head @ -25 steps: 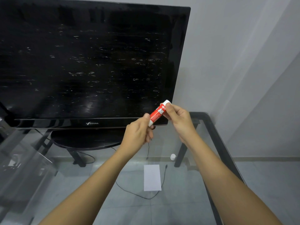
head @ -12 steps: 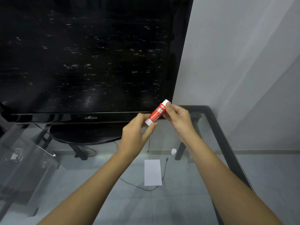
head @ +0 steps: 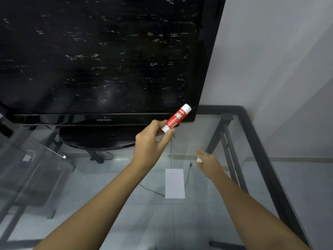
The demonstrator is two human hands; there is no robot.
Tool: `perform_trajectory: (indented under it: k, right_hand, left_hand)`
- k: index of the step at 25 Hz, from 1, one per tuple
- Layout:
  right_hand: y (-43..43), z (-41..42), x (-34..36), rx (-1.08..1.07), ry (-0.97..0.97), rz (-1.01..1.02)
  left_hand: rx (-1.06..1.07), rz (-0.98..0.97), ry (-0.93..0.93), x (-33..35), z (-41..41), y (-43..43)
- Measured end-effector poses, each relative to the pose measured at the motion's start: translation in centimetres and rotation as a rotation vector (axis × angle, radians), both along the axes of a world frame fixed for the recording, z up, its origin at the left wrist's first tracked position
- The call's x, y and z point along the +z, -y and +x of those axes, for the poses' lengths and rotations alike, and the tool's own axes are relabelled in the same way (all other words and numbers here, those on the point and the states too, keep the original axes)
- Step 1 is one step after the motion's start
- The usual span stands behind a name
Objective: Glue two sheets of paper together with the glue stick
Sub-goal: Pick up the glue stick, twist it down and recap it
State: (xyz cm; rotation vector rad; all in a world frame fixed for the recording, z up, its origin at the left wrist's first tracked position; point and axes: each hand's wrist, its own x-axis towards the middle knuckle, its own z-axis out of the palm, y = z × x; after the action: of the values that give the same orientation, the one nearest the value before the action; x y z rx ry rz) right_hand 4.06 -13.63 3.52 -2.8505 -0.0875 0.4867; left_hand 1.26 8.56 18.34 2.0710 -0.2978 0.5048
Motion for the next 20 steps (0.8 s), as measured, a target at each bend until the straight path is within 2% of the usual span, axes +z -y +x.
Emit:
perform_trajectory:
  k: [7, 12, 14, 17, 18, 20]
  right_hand:
    - [-0.8, -0.8, -1.7, 0.041, 0.091, -0.244]
    - [-0.7, -1.5, -2.4, 0.029, 0.078, -0.178]
    - [-1.1, -2.2, -1.6, -0.118, 0.078, 0.037]
    - [-2.5, -2.3, 2.8, -0.638, 0.108, 0.827]
    - [-2.9, -2.2, 4.7, -0.691, 0.137, 1.048]
    - [-3.7, -2.0, 8.5, -0.613, 0.167, 1.326]
  left_hand:
    - [0.024, 0.028, -0.011, -0.5, 0.4, -0.6]
    - [0.036, -0.043, -0.042, -0.3, 0.2, -0.5]
    - [0.021, -0.084, -0.054, -0.3, 0.0, -0.5]
    - [-0.028, -0.139, -0.1, -0.4, -0.1, -1.0]
    - [-0.049, -0.142, -0.118, -0.6, -0.2, -1.2]
    - [-0.083, -0.132, -0.149, -0.8, -0.5, -1.3]
